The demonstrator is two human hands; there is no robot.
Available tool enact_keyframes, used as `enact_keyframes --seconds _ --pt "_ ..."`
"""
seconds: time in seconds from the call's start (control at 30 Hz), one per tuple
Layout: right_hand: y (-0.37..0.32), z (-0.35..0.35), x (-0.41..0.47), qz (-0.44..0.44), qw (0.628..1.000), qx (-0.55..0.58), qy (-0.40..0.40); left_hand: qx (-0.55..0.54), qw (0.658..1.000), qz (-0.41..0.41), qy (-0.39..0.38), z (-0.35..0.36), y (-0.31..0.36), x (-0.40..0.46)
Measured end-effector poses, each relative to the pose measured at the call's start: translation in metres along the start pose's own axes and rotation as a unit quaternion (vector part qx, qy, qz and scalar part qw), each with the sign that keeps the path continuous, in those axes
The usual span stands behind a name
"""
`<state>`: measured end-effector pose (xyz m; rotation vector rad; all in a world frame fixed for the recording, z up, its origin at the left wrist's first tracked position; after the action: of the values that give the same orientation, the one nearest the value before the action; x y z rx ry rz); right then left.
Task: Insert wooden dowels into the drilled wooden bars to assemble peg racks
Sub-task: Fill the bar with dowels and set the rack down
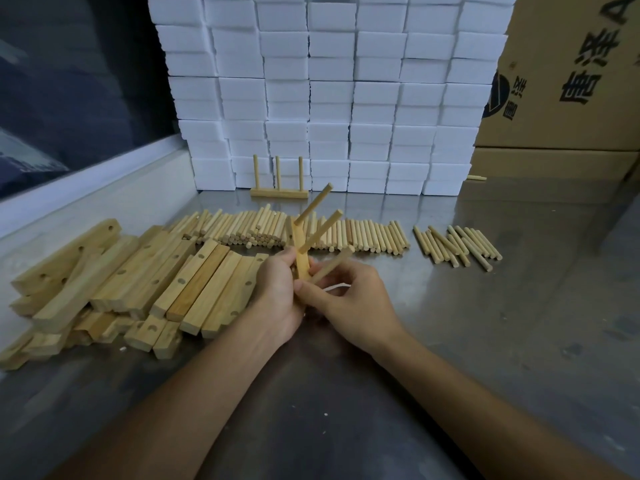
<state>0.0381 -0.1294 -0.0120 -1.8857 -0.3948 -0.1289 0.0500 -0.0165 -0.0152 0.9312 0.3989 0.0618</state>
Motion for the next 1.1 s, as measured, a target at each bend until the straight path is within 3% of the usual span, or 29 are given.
enact_keyframes --seconds 0.3,0.57,0.67,0.73,0.83,0.97,1.03,1.1 --pt "0.009 -0.034 0.014 0.065 0.992 0.047 0.092 -0.033 0.997 0.041 -0.06 0.002 0.004 0.004" --pt "0.02 -0.055 0.025 0.087 0.993 0.027 0.071 -0.04 0.996 0.045 -0.062 0.001 0.002 0.006" --pt "0.019 -0.067 0.036 0.077 0.991 0.051 0.093 0.018 0.996 0.079 -0.046 0.0 0.004 0.007" --pt "0.019 -0.074 0.048 0.079 0.989 0.064 0.109 0.127 0.981 0.148 -0.018 -0.003 0.007 0.008" --pt "0.021 -0.082 0.077 0.095 0.986 0.045 0.129 0.361 0.89 0.277 -0.018 -0.006 0.011 0.01" --pt "0.025 -0.079 0.13 0.088 0.986 -0.009 0.139 0.625 0.657 0.421 -0.025 -0.008 0.014 0.011" --pt "0.029 -0.071 0.156 0.08 0.986 -0.048 0.139 0.683 0.597 0.42 -0.008 -0.009 0.011 0.013" --pt "0.035 -0.059 0.18 0.076 0.984 -0.084 0.135 0.699 0.575 0.425 0.0 -0.009 0.008 0.016"
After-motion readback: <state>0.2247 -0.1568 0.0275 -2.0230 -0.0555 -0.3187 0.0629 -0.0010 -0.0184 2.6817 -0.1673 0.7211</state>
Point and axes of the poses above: each hand's wrist, its own x-axis towards the middle knuckle, its own z-axis out of the palm, y = z × x, the point moved 3 cm from there along x, towards the middle knuckle, and after that the axes turned 4 degrees about -x, right-handed, at the moved point
